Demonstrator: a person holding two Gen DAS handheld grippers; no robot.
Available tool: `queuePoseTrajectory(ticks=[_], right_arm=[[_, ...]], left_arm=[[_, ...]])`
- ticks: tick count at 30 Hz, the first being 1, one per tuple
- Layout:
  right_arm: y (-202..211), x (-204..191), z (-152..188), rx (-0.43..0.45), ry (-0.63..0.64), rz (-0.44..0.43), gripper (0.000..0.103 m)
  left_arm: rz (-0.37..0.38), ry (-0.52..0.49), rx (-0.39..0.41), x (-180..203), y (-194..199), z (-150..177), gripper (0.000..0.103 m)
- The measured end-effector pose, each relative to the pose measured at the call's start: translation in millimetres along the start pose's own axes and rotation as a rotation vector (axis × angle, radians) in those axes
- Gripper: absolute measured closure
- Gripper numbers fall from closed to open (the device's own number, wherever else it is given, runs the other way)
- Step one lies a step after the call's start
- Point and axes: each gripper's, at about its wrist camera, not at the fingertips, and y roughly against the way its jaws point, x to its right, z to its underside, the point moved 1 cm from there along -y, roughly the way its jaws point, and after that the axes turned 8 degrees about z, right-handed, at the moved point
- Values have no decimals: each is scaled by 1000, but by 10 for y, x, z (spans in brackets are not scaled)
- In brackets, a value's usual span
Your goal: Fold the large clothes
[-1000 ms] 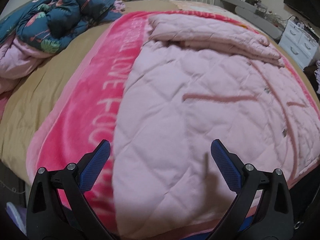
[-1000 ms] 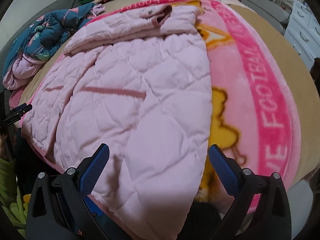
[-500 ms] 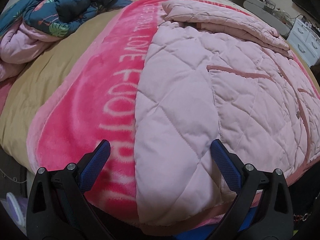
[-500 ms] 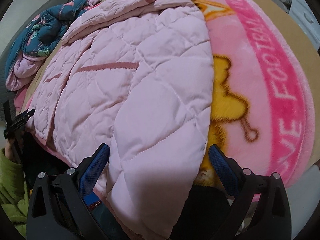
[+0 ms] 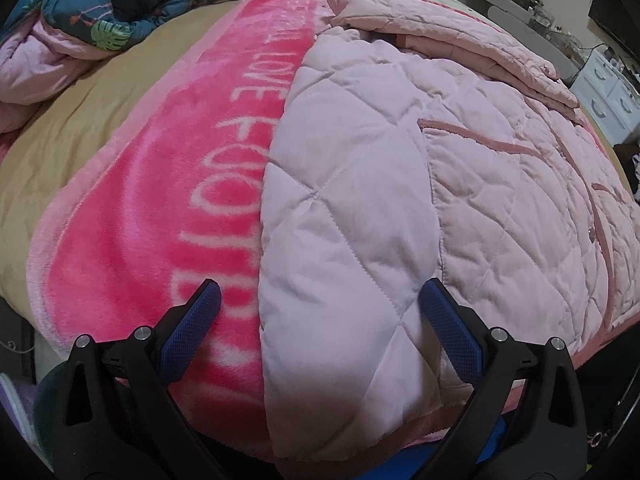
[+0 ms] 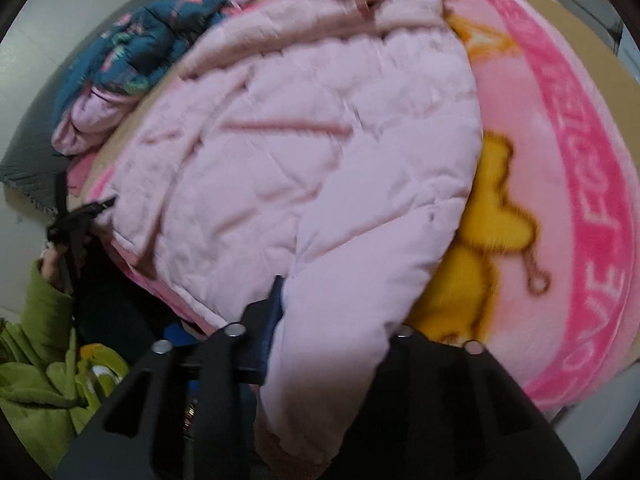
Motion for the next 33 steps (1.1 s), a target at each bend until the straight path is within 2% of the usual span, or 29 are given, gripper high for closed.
queuePoseTrajectory(ticks=[8,10,11,15,18,20,21,22,23,26,33], right_arm=[[652,-124,-436,282,8,-60,83],[702,-155,-537,321,7,-62,84],[732,-174,-587,346,10,-62,84],[730,-200,-684,368,7,-74,85],[722,-182,-722,370,4,-77,85],[714,-176,-740,370,1,-77,85],[715,-180,-727,372,3,-74,85],[713,-172,-744,374,4,-71,85],[721,-169,-724,376,5,-69,85],[731,-176,-723,387,12,-60,85],[753,-157,-749,411,0,-68,85]], left_arm=[[51,5,-25,66,-19,-7,9],[127,2,-41,137,-18,3,9],[139,-2,-47,182,-20,16,9],[117,-45,-59,327,-57,61,10],[148,-32,-49,324,-56,41,25],[145,-49,-25,352,-35,12,48],[144,-54,-15,353,-19,2,55],[140,-60,-4,366,-1,-14,72],[144,-62,7,370,18,-26,83],[158,-63,47,379,120,-89,91],[179,-94,141,457,417,-286,95]])
